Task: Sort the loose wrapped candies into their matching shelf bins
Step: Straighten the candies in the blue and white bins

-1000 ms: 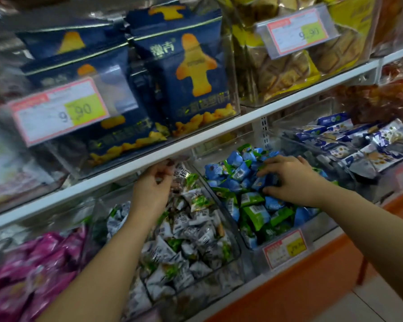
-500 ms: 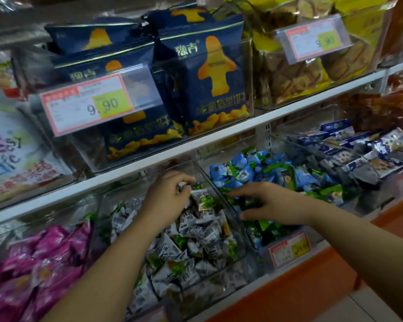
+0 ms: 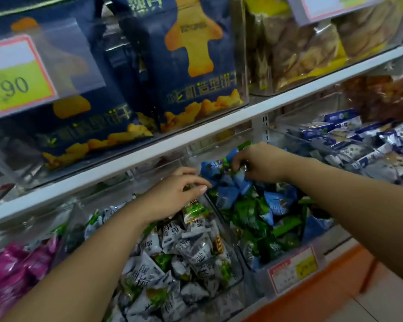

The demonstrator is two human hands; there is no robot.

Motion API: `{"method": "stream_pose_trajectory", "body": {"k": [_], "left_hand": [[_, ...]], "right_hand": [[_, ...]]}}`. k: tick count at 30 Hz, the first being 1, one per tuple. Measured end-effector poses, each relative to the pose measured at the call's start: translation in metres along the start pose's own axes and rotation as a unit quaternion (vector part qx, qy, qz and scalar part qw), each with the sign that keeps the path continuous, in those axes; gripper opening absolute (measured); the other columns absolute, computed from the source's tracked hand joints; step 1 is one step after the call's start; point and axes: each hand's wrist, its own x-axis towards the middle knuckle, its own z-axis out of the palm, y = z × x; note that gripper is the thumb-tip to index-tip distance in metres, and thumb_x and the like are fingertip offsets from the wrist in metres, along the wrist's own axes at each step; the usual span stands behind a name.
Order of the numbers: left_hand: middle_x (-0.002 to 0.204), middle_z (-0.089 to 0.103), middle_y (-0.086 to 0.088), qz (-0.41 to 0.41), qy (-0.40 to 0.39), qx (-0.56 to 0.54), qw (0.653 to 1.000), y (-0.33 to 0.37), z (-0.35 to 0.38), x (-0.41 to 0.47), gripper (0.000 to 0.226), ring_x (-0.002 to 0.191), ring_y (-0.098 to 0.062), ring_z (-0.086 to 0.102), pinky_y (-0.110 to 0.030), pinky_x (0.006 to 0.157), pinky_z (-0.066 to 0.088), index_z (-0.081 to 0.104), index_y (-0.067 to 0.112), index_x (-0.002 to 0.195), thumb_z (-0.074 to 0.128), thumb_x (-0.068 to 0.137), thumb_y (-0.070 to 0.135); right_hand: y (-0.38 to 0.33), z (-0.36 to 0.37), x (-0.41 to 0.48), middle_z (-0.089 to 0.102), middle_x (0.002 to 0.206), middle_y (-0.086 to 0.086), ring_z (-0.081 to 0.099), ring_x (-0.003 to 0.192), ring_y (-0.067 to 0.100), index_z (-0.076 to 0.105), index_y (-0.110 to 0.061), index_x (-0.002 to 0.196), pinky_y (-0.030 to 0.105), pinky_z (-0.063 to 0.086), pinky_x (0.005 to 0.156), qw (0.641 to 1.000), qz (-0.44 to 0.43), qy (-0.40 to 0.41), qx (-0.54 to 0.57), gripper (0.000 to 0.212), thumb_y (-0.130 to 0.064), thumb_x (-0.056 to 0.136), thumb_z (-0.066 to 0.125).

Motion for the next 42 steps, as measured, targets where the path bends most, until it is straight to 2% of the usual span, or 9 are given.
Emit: {"method": "stream_pose_trajectory", "body": {"k": [5,8,11,14,18,26,31,39,42], "left_hand": [[0.128,0.027,0.019,0.016,0.003,-0.030,0.999,-0.003,0.004,-0.003,0.017,0.120,0.004,0.025,-0.023,0.102,0.023,0.053,0.052,0.098,0.042,0.096,0.039],[0.129,0.027,0.017,0.013,0.001,-0.036,0.999,-0.003,0.005,-0.002,0.017,0.120,0.005,0.024,-0.022,0.102,0.022,0.055,0.048,0.102,0.042,0.097,0.038],[0.130,0.026,0.016,0.011,-0.006,-0.039,0.999,-0.004,0.006,-0.001,0.019,0.117,0.006,0.025,-0.020,0.100,0.023,0.055,0.043,0.109,0.041,0.096,0.039],[0.133,0.026,0.016,0.012,-0.005,-0.038,0.999,-0.005,0.006,-0.001,0.019,0.107,0.017,0.032,-0.018,0.097,0.026,0.053,0.042,0.110,0.042,0.095,0.042],[0.133,0.026,0.017,0.014,-0.007,-0.041,0.999,-0.007,0.007,-0.002,0.014,0.122,0.000,0.035,-0.027,0.104,0.030,0.051,0.051,0.102,0.041,0.094,0.044],[0.131,0.026,0.020,0.014,-0.004,-0.052,0.999,-0.010,0.007,-0.002,0.014,0.126,0.000,0.029,-0.024,0.103,0.026,0.052,0.051,0.100,0.041,0.093,0.046],[0.132,0.027,0.016,0.011,-0.001,-0.067,0.998,-0.007,0.008,-0.004,0.014,0.123,-0.002,0.034,-0.024,0.101,0.027,0.053,0.050,0.100,0.042,0.094,0.043],[0.133,0.028,0.015,0.011,0.002,-0.076,0.997,-0.006,0.007,-0.004,0.030,0.119,0.003,0.038,-0.027,0.108,0.031,0.046,0.047,0.114,0.042,0.085,0.052],[0.139,0.025,0.014,-0.004,0.004,-0.065,0.998,-0.007,0.000,-0.002,0.057,0.130,-0.004,0.030,-0.027,0.112,0.027,0.038,0.042,0.133,0.046,0.079,0.056]], "right_hand": [[0.021,-0.010,-0.011,0.066,0.113,0.005,0.061,0.101,0.024,0.065,-0.022,0.105,0.036,0.049,0.088,0.996,0.058,0.059,0.022,0.026,-0.009,0.084,0.063],[0.009,-0.013,-0.014,0.062,0.119,-0.003,0.055,0.111,0.024,0.062,-0.033,0.112,0.043,0.035,0.102,0.995,0.081,0.045,-0.021,0.030,-0.020,0.085,0.063],[-0.020,-0.012,-0.013,0.055,0.130,-0.004,0.047,0.122,0.021,0.059,-0.038,0.121,0.040,0.035,0.104,0.997,0.006,0.077,-0.012,0.038,-0.029,0.084,0.065],[-0.043,0.005,-0.005,0.055,0.132,-0.002,0.051,0.119,0.019,0.055,-0.025,0.130,0.032,0.042,0.097,0.993,-0.068,-0.050,0.081,0.051,-0.030,0.082,0.071],[-0.044,0.032,0.011,0.044,0.141,-0.002,0.025,0.135,0.023,0.045,-0.034,0.137,0.049,0.027,0.109,0.984,-0.048,-0.165,-0.056,0.068,-0.051,0.076,0.070],[-0.025,0.012,0.013,0.062,0.085,0.005,0.056,0.081,0.023,0.064,-0.014,0.088,0.032,0.046,0.069,0.998,-0.009,-0.039,-0.054,0.014,-0.027,0.085,0.067],[-0.006,-0.005,0.002,0.042,0.061,0.002,0.041,0.055,0.015,0.042,-0.016,0.059,0.028,0.032,0.051,0.998,0.062,0.000,-0.030,0.038,-0.029,0.085,0.067],[0.003,-0.017,-0.009,0.048,0.060,0.004,0.047,0.058,0.015,0.048,-0.014,0.058,0.026,0.035,0.049,0.988,0.152,0.018,0.031,0.037,-0.032,0.082,0.070],[-0.003,-0.017,-0.009,0.061,0.092,0.010,0.057,0.089,0.026,0.062,-0.010,0.092,0.030,0.045,0.067,0.986,0.160,0.004,0.056,0.027,-0.031,0.080,0.073]]}}
